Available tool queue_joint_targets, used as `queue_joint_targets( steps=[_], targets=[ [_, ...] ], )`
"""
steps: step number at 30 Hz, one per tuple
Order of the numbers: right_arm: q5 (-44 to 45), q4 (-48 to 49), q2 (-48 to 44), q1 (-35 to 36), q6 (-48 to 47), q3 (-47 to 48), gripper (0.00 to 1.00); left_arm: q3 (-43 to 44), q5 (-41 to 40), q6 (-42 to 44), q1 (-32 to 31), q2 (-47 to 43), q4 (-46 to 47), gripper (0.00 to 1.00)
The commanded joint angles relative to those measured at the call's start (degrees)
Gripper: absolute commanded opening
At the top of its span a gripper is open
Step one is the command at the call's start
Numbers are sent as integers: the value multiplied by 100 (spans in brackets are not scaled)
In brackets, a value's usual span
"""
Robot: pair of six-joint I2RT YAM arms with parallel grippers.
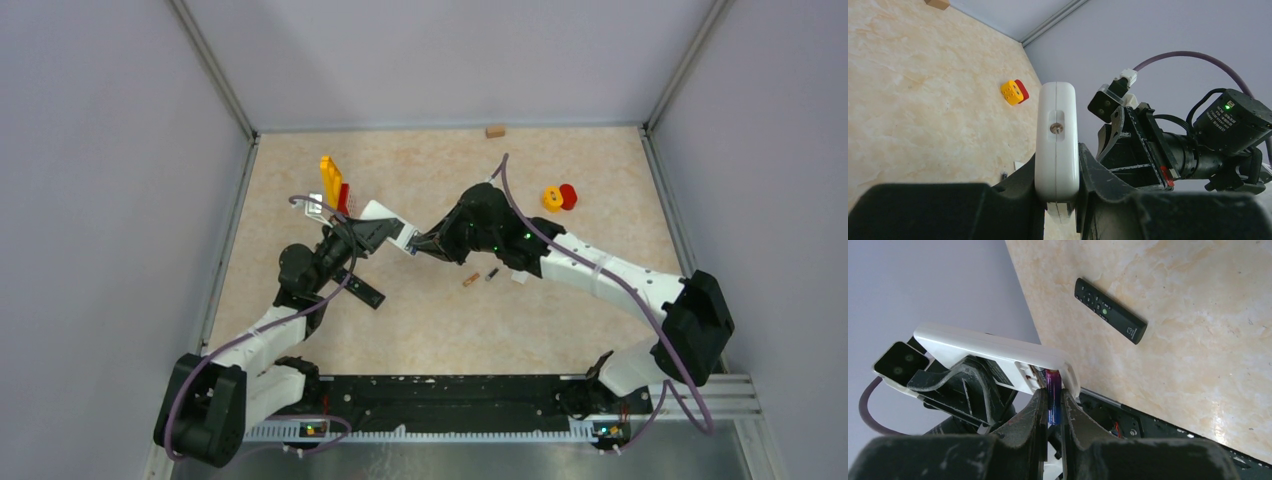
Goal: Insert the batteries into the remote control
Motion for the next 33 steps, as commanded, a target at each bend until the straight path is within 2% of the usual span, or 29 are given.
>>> queue_joint_targets(
  steps=[1, 11, 22, 33],
  targets=[
    [-194, 303, 36, -99, 128, -83, 11, 95, 172, -130, 14, -13, 438, 0],
    [-392, 494, 100, -131, 181, -204, 22, 178, 112, -174, 15, -15, 196, 0],
    [-456, 368, 81, -159, 217, -247, 23, 491, -98, -167, 18, -179, -923, 0],
    [-475, 165, 30, -185, 157, -303, 23, 661, -43, -338, 14, -59, -1037, 0]
  ],
)
